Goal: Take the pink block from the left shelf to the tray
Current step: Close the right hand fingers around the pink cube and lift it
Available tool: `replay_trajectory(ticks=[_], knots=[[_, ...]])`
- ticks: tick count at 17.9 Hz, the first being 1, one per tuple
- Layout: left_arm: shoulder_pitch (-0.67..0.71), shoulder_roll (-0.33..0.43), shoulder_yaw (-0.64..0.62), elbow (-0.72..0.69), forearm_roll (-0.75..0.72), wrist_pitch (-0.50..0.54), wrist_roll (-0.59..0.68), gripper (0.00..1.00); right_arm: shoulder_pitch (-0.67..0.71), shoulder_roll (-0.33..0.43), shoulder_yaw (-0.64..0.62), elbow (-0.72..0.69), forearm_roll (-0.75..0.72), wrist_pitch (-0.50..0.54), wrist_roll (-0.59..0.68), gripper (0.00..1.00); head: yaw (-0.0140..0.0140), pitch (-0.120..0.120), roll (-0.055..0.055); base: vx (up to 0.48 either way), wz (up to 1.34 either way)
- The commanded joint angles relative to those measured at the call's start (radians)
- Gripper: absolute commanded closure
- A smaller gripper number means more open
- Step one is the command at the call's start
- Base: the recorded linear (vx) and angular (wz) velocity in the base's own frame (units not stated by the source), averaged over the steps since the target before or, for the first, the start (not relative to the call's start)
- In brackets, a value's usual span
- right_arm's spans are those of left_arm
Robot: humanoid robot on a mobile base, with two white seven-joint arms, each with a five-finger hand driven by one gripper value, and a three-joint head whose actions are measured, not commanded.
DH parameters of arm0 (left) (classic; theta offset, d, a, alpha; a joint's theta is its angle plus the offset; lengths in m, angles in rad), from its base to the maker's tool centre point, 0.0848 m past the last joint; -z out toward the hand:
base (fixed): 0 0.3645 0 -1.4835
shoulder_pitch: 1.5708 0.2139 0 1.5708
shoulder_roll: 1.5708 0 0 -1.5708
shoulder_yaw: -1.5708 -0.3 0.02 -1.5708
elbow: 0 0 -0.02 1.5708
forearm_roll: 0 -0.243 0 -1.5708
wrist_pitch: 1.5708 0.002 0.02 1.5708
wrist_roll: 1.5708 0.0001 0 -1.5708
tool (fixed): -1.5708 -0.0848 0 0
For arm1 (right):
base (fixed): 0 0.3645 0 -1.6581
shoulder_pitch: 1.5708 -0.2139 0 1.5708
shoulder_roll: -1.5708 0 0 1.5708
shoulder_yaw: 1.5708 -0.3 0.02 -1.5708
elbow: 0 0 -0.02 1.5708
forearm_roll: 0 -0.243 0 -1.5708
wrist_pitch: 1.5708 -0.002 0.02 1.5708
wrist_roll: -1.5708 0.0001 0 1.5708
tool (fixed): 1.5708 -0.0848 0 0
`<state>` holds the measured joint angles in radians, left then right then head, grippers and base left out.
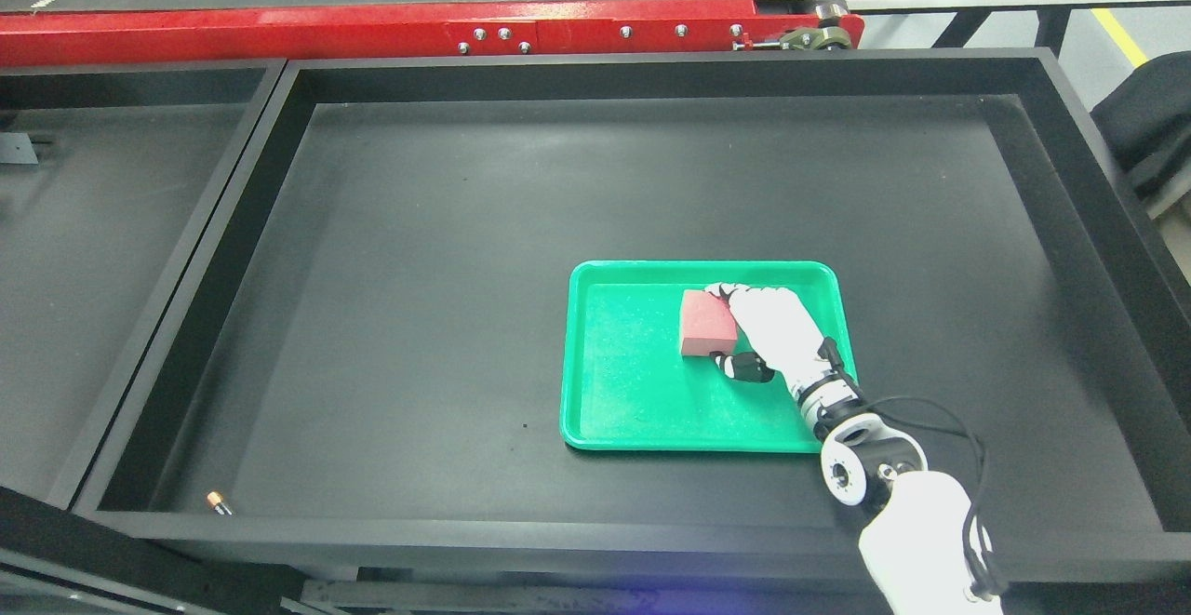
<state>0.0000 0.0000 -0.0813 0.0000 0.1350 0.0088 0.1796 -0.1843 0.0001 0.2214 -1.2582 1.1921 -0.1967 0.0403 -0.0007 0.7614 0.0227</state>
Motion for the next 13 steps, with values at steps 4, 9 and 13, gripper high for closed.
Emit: replay_trajectory(ticks=[4,9,13], knots=[[-0.031,0.017,0.0,-0.017,0.0,0.0,0.0,0.0,0.043,-0.018,-0.034,-0.076,0.001,-0.065,-0.132,0.97,0.0,0.0,0.0,0.0,0.0],[-0.029,0.017,0.0,-0.017,0.0,0.0,0.0,0.0,0.179,-0.018,-0.05,-0.234,-0.005,-0.119,-0.356,0.97,0.0,0.0,0.0,0.0,0.0],[-0.029,0.017,0.0,-0.017,0.0,0.0,0.0,0.0,0.253,-0.018,-0.057,-0.308,-0.011,-0.125,-0.407,0.97,0.0,0.0,0.0,-0.019,0.01]])
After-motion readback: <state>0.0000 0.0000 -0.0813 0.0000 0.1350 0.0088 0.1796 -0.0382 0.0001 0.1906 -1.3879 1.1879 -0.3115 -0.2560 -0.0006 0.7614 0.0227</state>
